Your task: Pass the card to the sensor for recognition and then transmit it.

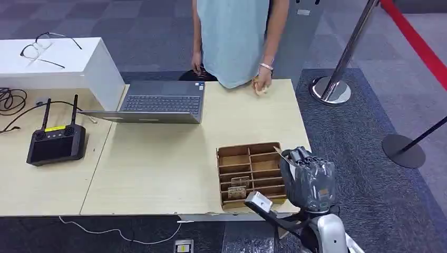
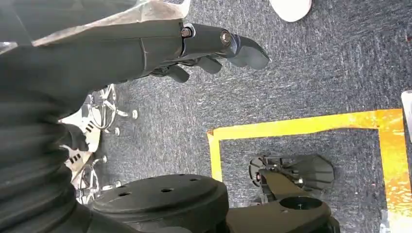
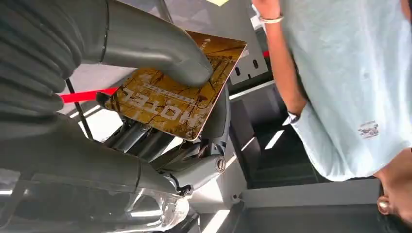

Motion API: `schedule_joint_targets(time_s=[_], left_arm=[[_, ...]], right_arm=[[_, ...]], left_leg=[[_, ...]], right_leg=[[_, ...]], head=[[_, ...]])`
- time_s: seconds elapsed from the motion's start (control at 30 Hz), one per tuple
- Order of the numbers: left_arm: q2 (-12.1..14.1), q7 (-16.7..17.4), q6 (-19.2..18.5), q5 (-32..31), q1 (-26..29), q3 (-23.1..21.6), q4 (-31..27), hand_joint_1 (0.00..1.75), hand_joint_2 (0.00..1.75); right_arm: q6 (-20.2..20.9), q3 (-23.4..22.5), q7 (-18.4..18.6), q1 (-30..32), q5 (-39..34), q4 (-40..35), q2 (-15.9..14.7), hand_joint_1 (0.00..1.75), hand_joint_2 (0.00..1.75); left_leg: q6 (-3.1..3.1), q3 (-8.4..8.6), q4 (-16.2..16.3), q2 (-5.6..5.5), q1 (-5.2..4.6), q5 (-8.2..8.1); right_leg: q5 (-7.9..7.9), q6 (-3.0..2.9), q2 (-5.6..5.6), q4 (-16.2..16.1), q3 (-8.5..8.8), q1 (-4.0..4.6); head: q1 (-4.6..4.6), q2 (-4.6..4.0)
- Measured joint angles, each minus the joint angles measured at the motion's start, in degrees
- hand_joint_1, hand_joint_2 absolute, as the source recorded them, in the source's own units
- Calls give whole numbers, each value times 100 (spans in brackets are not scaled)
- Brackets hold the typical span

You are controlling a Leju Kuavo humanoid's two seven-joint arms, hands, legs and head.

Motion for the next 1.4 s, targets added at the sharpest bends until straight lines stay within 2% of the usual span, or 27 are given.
schedule_joint_targets(time_s=[0.37, 0.67, 1.13, 1.4], left_arm=[[0, -33, -9, -7, 3, 0, 0, 0, 175], [33, -52, -63, -114, 0, -50, 0, 0, 175], [125, -68, -140, -288, -11, -133, 0, 0, 175], [192, -190, -138, -328, -29, -216, 0, 0, 175]], right_arm=[[0, -120, 68, 105, -111, 0, -4, 175, 175], [0, -284, -284, -3, -435, 109, 33, 175, 175], [0, -404, -826, -446, -935, 533, 310, 175, 175], [2, -396, -888, -861, -1277, 993, 413, 175, 175]], left_leg=[[0, -1, 1, 0, 0, 0], [0, 0, 1, 1, 0, 1], [-1, -1, 1, 0, 0, 4], [-1, -2, 1, 0, 0, 4]], right_leg=[[0, 0, 0, 0, 0, 0], [1, 0, 0, 1, 2, 0], [2, -1, 0, 2, 2, 1], [5, 0, 0, 3, 2, 0]], head=[[0, 0], [-2, 0], [-2, 0], [0, 0]])
